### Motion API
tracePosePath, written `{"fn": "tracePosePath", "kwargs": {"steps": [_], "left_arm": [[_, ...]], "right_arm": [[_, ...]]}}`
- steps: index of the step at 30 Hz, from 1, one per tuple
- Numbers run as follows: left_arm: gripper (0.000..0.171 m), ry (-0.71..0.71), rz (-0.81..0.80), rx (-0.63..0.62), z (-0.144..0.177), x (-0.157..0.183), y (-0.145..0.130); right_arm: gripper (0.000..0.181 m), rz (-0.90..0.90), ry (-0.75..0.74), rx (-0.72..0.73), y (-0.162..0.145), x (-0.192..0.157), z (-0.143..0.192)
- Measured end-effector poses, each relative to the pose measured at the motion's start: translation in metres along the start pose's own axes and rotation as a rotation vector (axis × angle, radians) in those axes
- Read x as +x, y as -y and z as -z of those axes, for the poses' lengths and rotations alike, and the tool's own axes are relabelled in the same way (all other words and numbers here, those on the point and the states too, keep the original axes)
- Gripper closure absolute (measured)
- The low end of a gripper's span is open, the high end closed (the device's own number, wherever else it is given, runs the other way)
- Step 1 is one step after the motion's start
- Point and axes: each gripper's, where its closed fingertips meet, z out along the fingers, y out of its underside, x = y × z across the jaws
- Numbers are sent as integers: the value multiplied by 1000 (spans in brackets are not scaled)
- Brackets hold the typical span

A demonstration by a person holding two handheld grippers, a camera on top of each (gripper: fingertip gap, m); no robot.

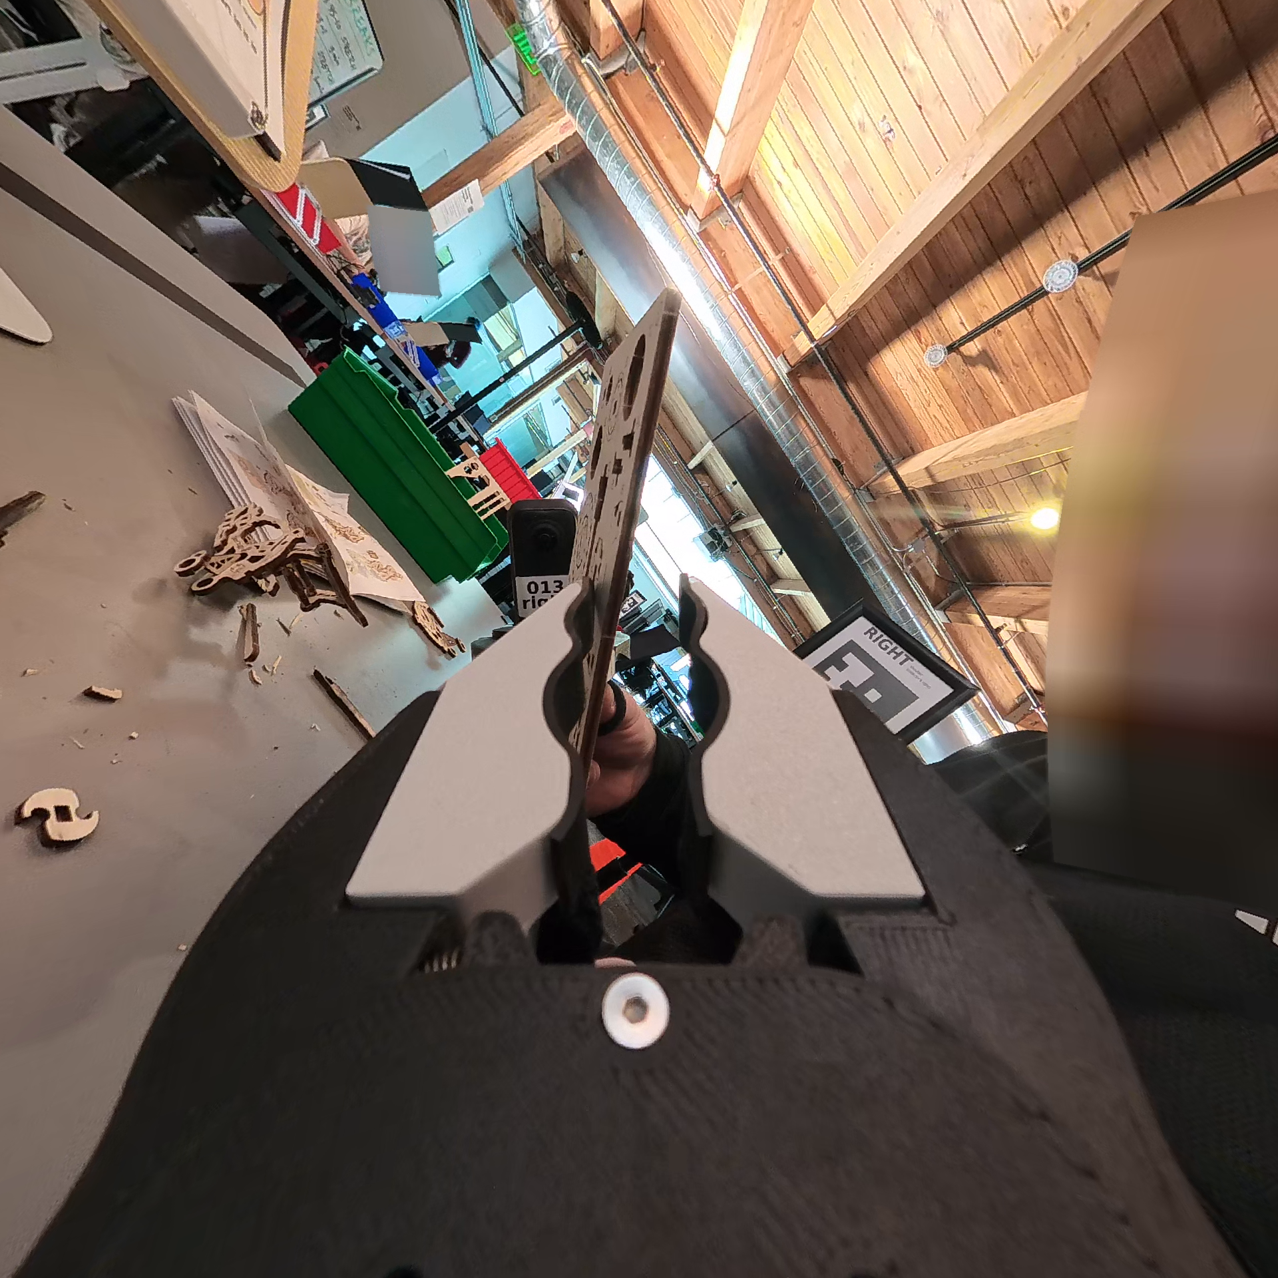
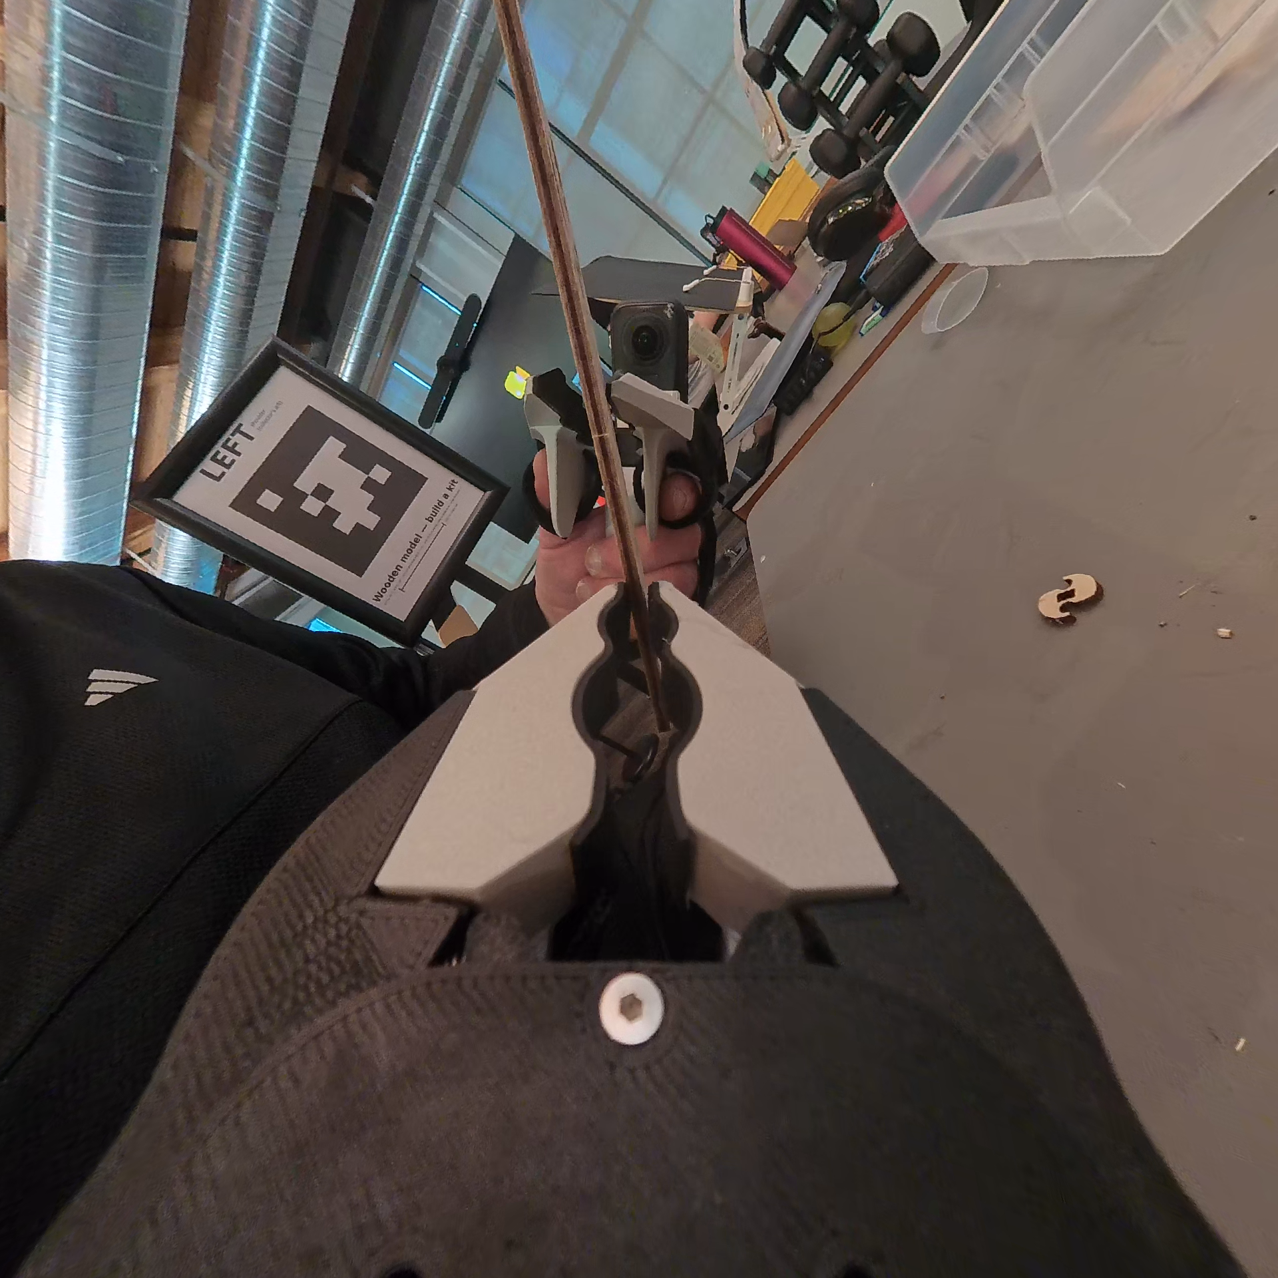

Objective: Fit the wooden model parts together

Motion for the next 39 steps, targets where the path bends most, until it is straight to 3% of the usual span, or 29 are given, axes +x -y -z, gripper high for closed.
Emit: {"fn": "tracePosePath", "kwargs": {"steps": [39], "left_arm": [[154,36,-18,-6,5,-9,-1]], "right_arm": [[180,19,-31,-20,-5,2,-4]]}}
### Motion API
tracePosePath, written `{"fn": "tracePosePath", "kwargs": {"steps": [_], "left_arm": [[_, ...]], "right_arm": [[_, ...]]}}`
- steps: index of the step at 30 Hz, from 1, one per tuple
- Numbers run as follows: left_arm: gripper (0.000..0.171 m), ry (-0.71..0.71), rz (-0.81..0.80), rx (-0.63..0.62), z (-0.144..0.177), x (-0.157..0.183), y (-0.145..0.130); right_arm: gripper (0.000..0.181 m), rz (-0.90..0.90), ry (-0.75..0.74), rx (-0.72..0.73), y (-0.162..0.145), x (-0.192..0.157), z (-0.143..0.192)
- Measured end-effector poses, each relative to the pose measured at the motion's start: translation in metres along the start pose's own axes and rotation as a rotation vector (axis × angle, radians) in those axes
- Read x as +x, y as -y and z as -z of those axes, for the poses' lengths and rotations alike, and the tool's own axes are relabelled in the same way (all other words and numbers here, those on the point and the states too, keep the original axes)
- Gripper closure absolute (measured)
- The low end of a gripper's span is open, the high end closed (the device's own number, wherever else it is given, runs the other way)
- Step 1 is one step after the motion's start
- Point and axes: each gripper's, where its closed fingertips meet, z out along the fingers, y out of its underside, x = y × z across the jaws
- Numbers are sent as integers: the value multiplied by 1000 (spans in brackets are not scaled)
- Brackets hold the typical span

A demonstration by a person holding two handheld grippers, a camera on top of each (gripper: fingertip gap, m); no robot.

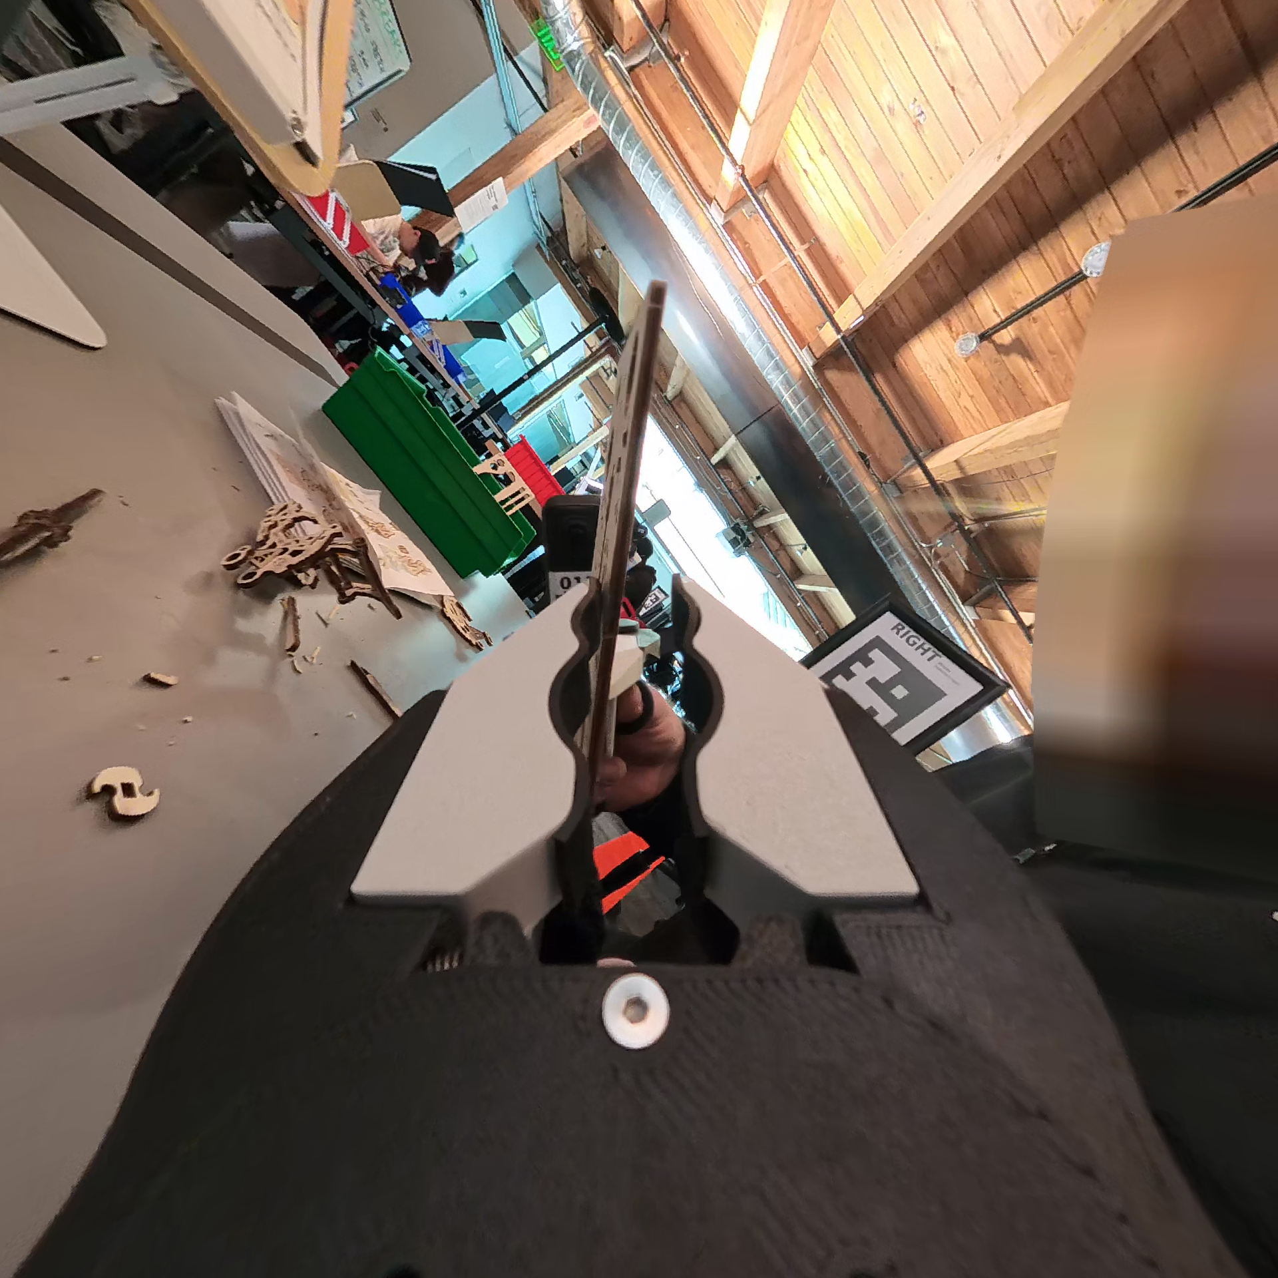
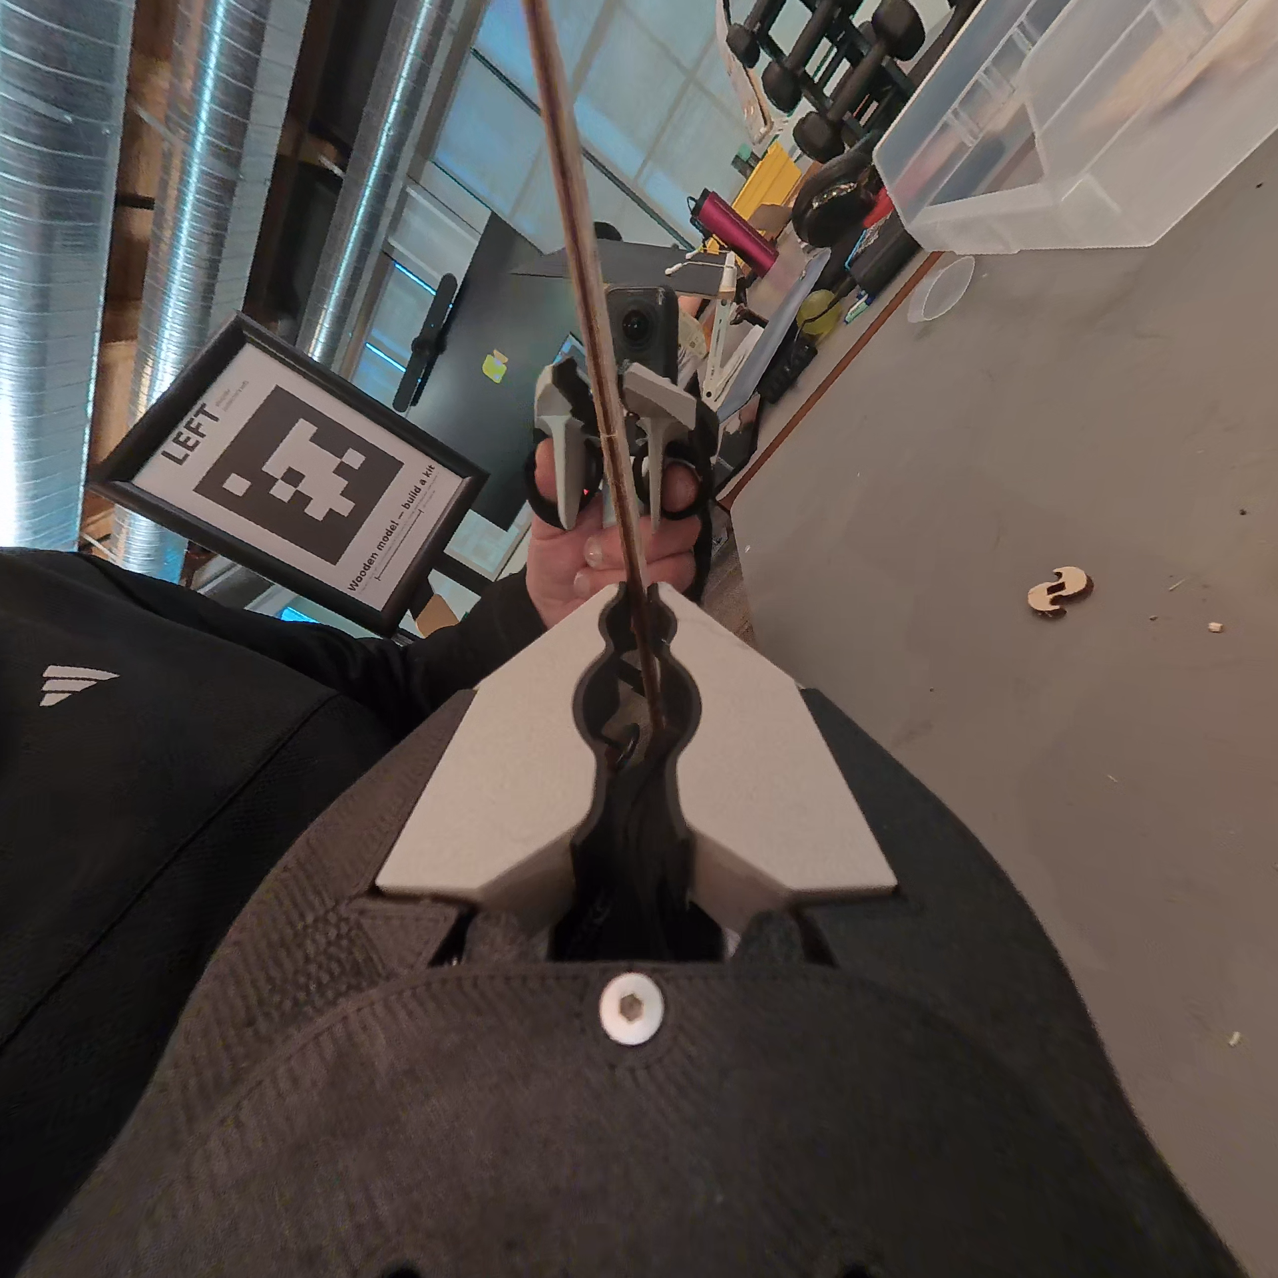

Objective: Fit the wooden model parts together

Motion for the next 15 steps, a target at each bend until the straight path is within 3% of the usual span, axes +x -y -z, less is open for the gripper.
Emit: {"fn": "tracePosePath", "kwargs": {"steps": [15], "left_arm": [[162,16,31,-18,-6,-20,-13]], "right_arm": [[180,-9,-28,-16,-6,11,-1]]}}
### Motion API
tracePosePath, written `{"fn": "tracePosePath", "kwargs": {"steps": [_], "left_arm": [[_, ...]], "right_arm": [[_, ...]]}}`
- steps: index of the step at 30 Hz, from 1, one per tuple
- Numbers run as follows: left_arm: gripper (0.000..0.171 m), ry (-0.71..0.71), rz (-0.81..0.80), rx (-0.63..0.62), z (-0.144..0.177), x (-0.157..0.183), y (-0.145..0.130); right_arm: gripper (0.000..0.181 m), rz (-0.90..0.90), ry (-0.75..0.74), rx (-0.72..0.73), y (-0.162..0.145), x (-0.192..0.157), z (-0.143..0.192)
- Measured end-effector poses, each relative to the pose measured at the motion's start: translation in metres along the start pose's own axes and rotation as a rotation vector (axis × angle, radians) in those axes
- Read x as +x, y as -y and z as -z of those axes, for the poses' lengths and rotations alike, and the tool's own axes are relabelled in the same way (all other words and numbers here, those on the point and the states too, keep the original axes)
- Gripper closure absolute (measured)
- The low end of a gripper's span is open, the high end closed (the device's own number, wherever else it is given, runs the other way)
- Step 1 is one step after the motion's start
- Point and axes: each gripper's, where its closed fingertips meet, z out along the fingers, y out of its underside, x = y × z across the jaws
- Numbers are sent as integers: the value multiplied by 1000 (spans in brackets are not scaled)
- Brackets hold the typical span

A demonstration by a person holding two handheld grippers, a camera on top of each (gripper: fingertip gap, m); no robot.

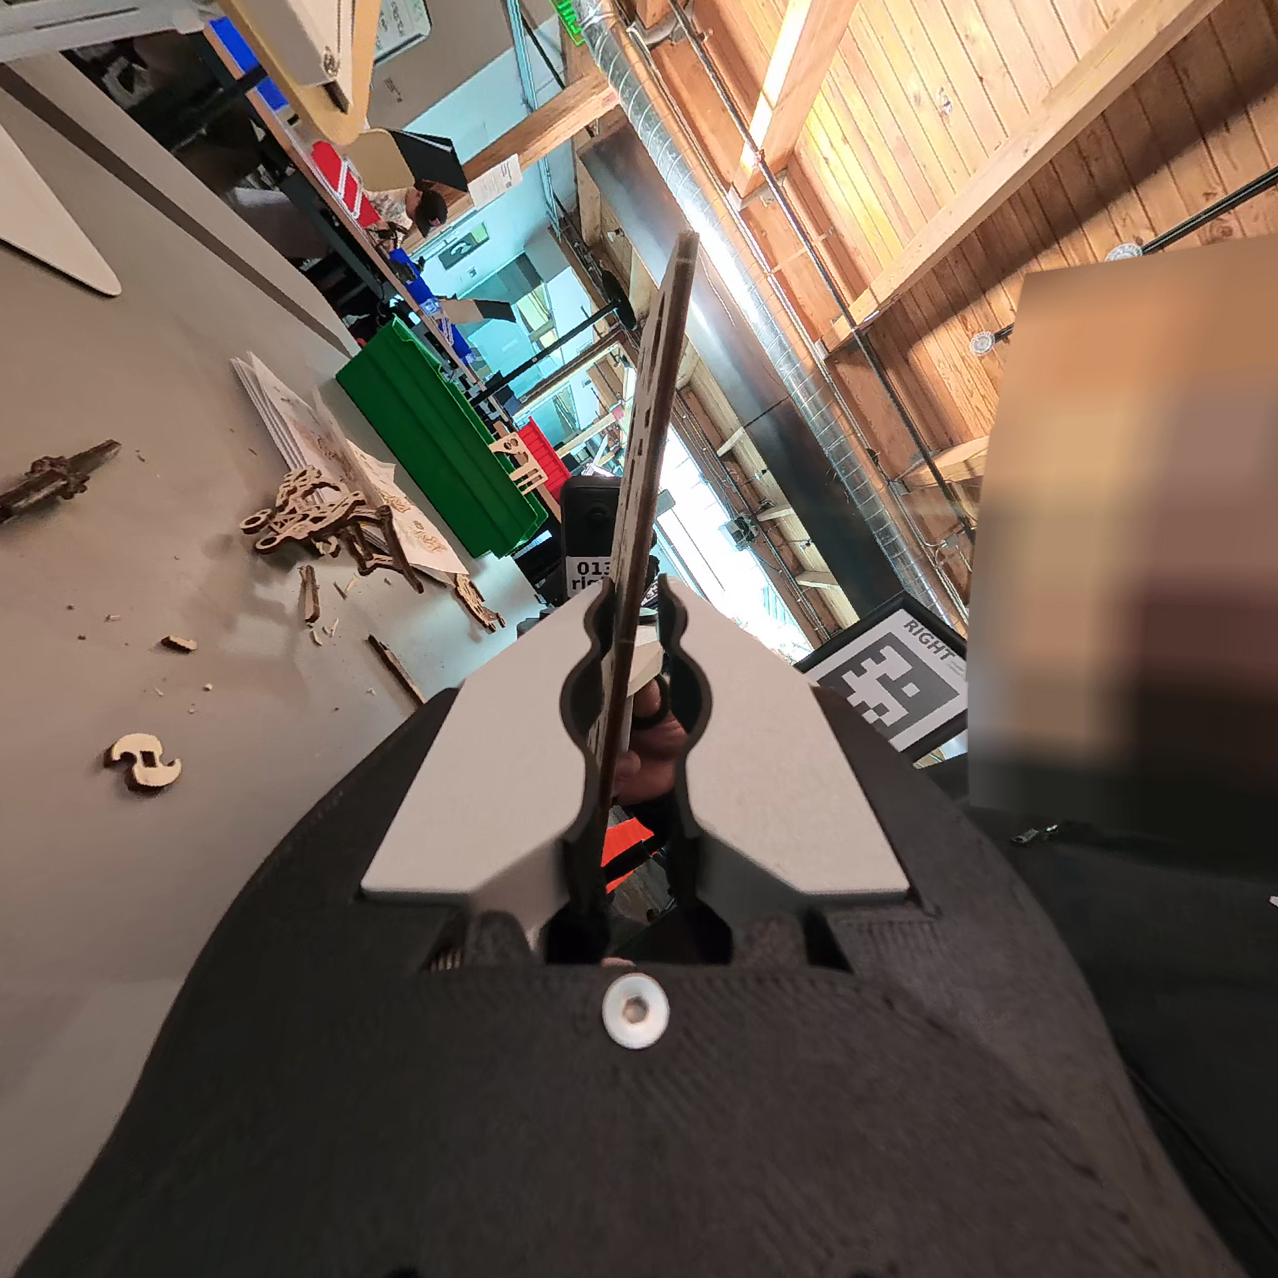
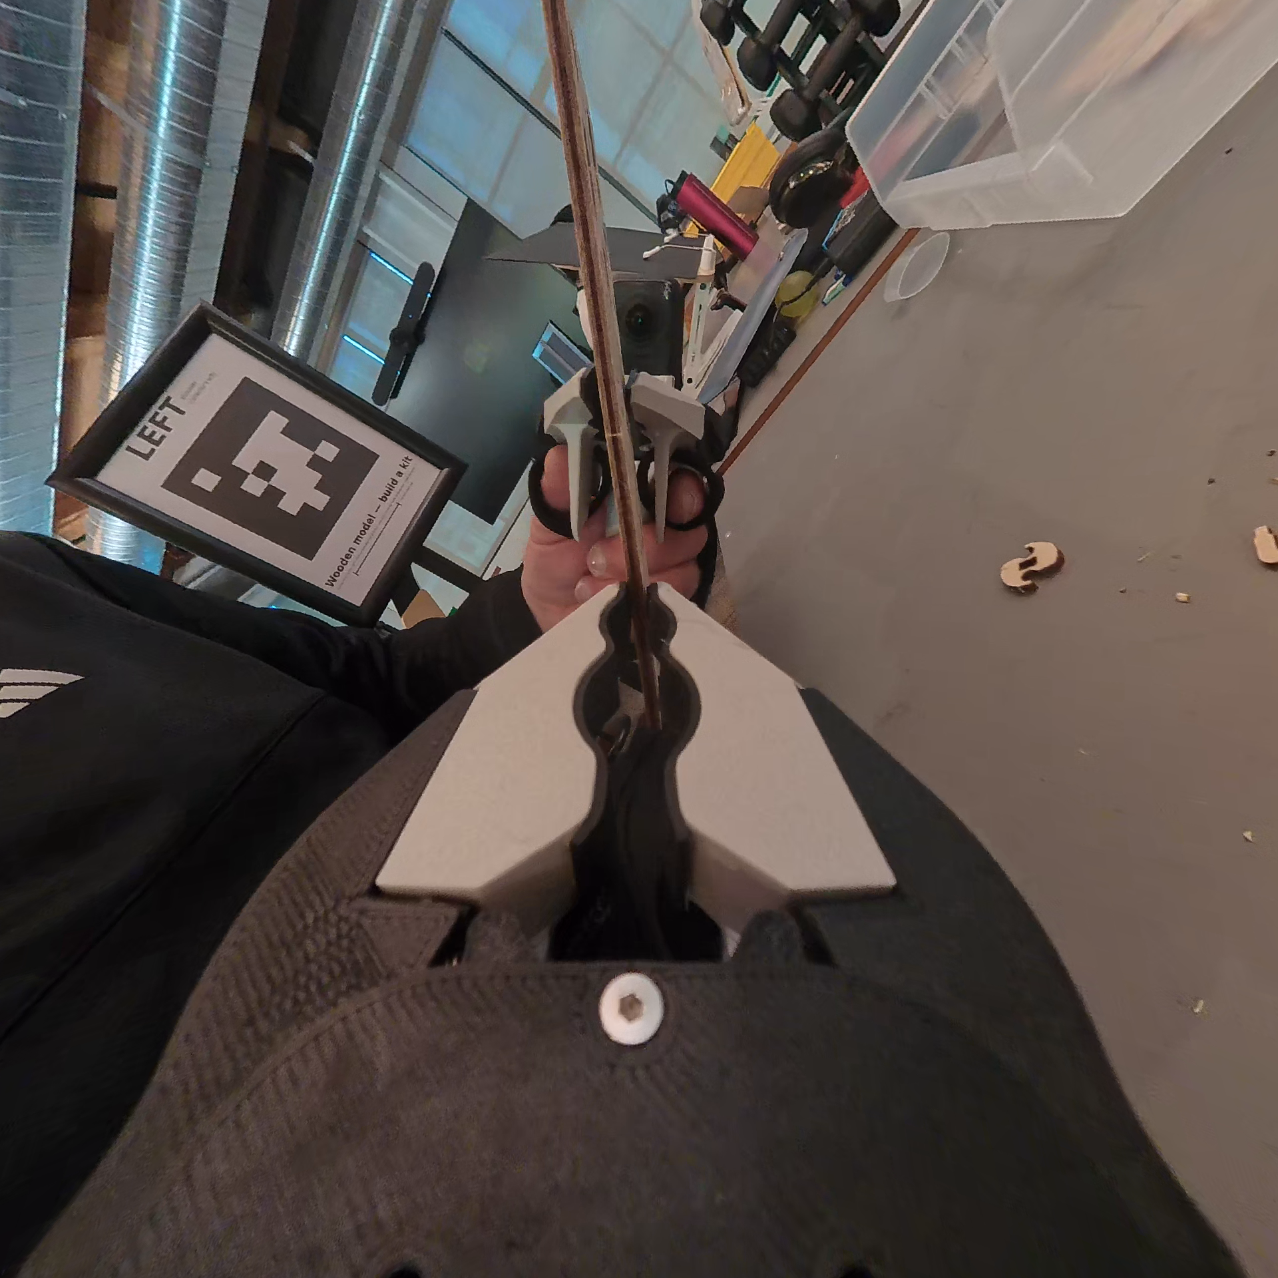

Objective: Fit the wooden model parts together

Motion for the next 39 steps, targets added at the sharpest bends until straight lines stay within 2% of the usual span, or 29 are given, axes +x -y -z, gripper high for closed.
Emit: {"fn": "tracePosePath", "kwargs": {"steps": [12,25,29,31,34,39], "left_arm": [[167,15,4,-5,-3,-11,-4],[160,11,-17,-17,-5,-4,-4],[145,-11,-15,-22,-9,4,-3],[128,-52,-11,-22,-12,14,-2],[113,-98,-21,-26,-14,28,-1],[107,-138,-18,-16,-14,38,2]], "right_arm": [[181,-16,-1,0,-1,6,2],[181,-11,8,16,3,2,5],[181,-43,38,64,11,0,11],[181,-52,50,81,14,0,14],[180,-57,63,98,17,-1,16],[180,-50,75,106,20,-7,15]]}}
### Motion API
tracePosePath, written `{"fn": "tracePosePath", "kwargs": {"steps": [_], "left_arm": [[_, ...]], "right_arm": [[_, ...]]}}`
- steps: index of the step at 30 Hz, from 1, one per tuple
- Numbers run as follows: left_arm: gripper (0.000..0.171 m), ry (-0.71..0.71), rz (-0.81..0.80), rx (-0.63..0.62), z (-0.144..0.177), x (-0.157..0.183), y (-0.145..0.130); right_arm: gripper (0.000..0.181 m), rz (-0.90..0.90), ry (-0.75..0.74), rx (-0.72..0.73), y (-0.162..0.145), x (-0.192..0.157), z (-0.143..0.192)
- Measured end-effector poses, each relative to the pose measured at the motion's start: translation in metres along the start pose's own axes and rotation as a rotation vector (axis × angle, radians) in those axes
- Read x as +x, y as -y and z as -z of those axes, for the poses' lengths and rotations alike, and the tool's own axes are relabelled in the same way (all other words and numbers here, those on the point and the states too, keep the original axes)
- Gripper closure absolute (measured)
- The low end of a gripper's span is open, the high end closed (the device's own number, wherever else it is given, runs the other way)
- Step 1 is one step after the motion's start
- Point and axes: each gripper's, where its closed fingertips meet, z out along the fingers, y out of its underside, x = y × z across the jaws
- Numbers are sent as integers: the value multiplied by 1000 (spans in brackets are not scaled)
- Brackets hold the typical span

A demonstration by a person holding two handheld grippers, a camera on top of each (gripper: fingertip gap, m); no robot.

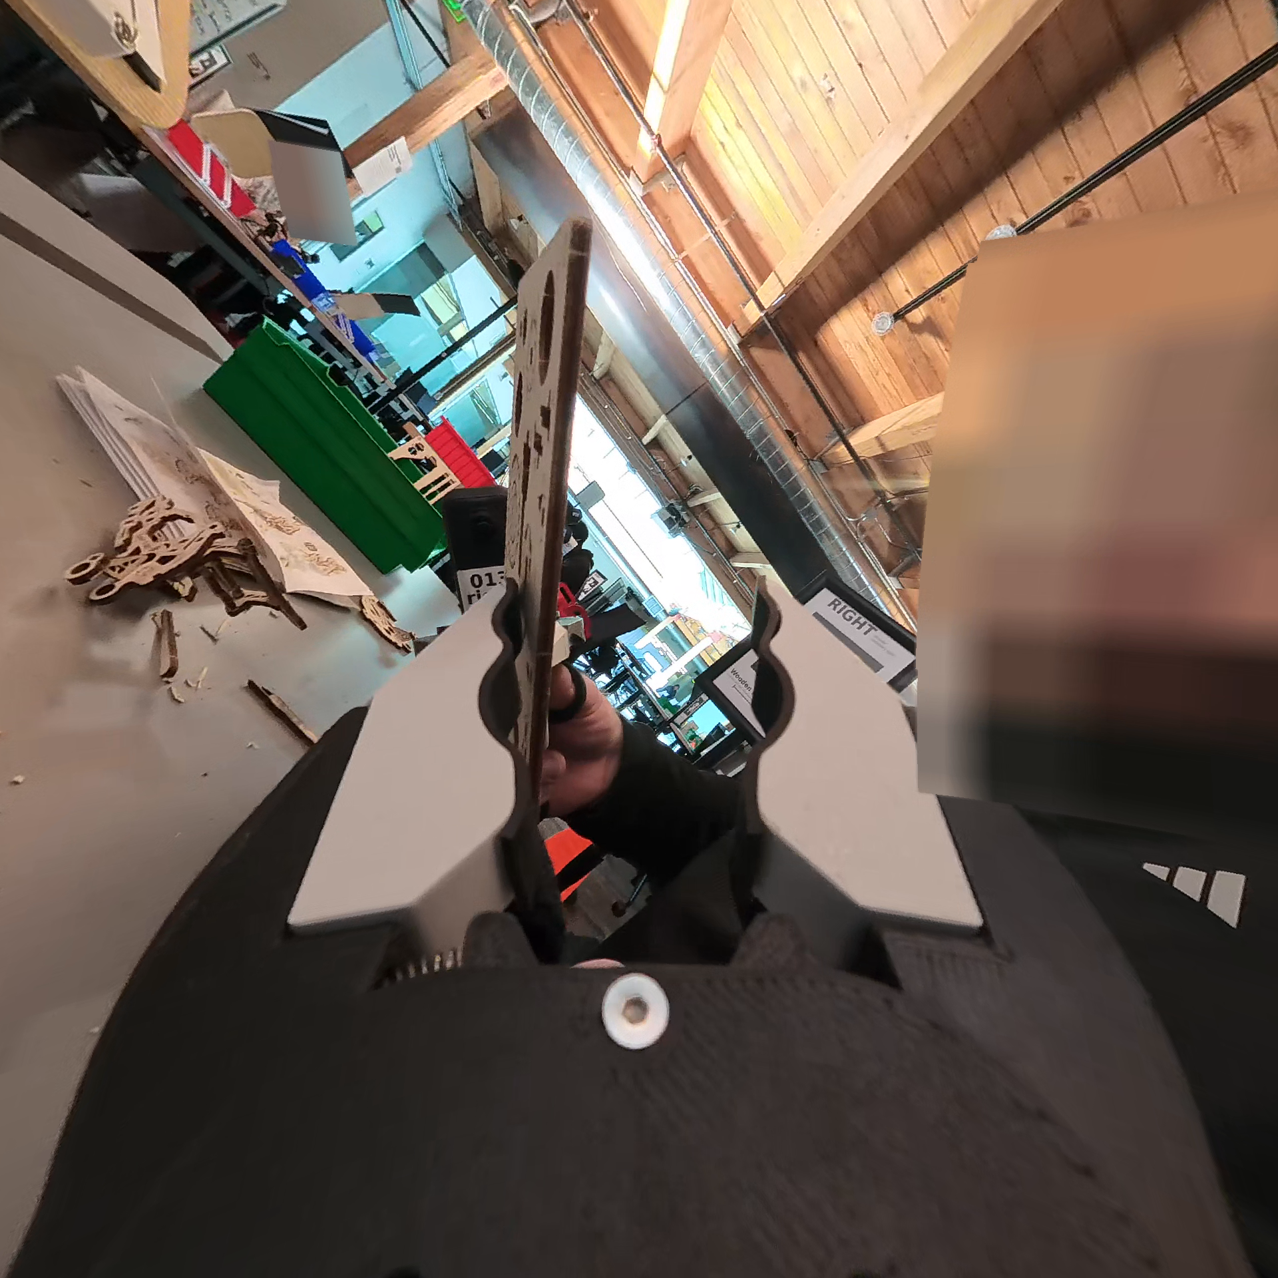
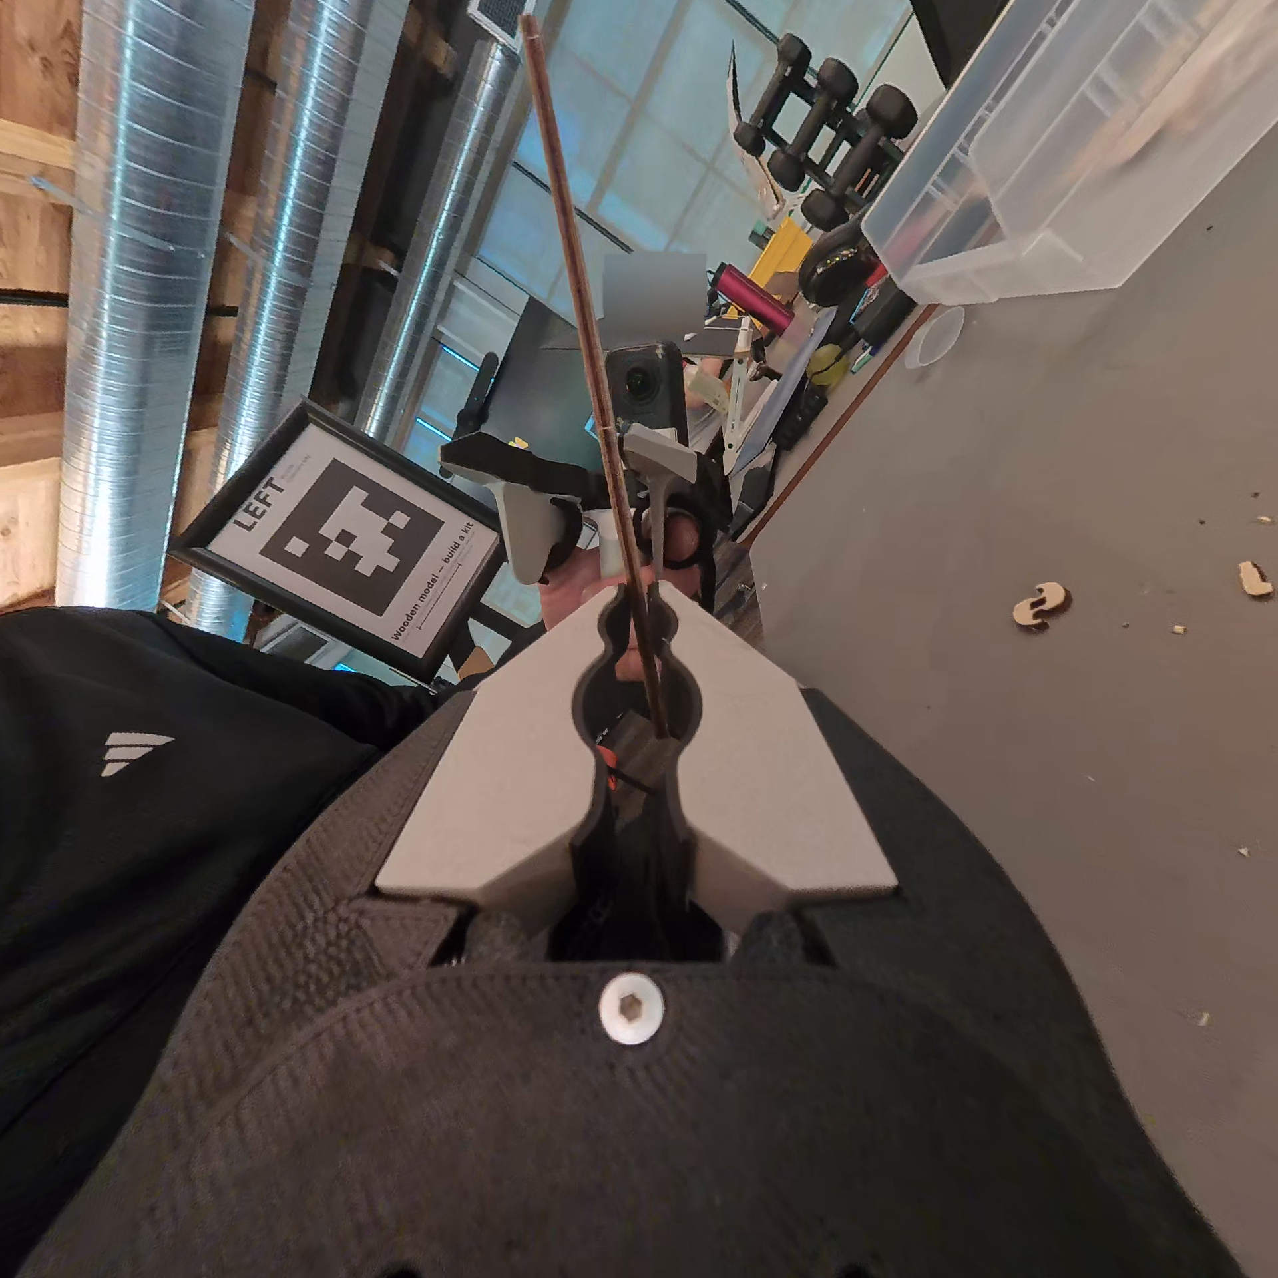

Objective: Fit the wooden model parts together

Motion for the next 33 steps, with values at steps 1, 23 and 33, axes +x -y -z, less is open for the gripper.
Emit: {"fn": "tracePosePath", "kwargs": {"steps": [1,23,33], "left_arm": [[107,-3,1,1,0,1,0],[108,-10,-23,-6,-6,16,0],[109,-10,-27,-6,-7,19,0]], "right_arm": [[180,2,1,1,1,-1,0],[178,39,-2,4,7,-12,2],[178,51,-4,4,9,-15,3]]}}
